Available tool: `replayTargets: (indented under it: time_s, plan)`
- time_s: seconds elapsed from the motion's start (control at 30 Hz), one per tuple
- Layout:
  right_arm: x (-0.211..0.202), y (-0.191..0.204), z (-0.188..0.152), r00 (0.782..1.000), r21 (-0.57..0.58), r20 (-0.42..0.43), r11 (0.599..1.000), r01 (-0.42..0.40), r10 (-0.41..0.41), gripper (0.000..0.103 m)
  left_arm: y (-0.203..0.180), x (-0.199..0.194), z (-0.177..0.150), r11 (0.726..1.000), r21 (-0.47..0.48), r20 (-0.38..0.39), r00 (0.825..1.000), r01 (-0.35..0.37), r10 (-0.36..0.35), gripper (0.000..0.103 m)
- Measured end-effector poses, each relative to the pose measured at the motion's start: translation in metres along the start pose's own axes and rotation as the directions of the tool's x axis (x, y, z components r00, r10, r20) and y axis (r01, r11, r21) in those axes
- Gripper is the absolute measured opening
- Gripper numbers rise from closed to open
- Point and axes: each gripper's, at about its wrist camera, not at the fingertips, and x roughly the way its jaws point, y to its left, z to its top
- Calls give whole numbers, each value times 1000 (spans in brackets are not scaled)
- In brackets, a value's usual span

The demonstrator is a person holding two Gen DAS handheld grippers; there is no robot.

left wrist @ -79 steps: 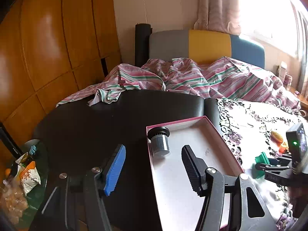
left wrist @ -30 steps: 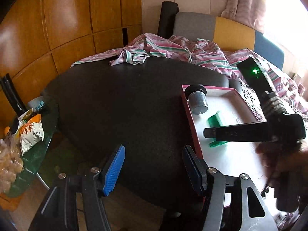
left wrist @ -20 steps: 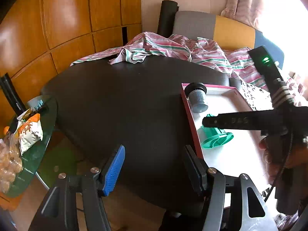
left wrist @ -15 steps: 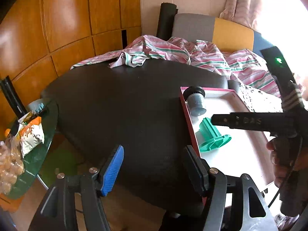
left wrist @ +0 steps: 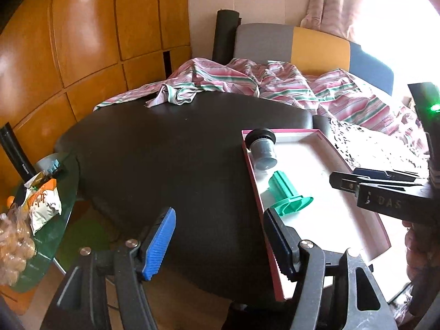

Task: Organize rigid objects
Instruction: 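Carry the green piece into the tray and open the right gripper, then return both grippers to the toys and grasp the brown comb toy with left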

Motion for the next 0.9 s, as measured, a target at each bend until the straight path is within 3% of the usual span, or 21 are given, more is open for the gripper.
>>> replayTargets:
  time_s: [0.3, 0.57, 0.77, 0.9]
  plan:
    - [-27, -23, -12, 997, 9, 39, 998, 62, -63, 52, -12, -4, -1, 999, 33, -1, 1000, 19, -19, 67]
    - [-53, -72, -24, 987, 65, 55, 987, 148, -152, 52, -28, -4, -1, 997, 71, -6, 999, 40, -40, 68]
    - [-79, -123, -32, 966, 138, 66, 961, 240, -251, 52, -43, -4, 0, 992, 106, -12, 998, 63, -63, 68]
    - [-103, -163, -43, 940, 213, 79, 927, 310, -332, 52, -56, -3, 0, 987, 130, -22, 996, 89, -87, 68]
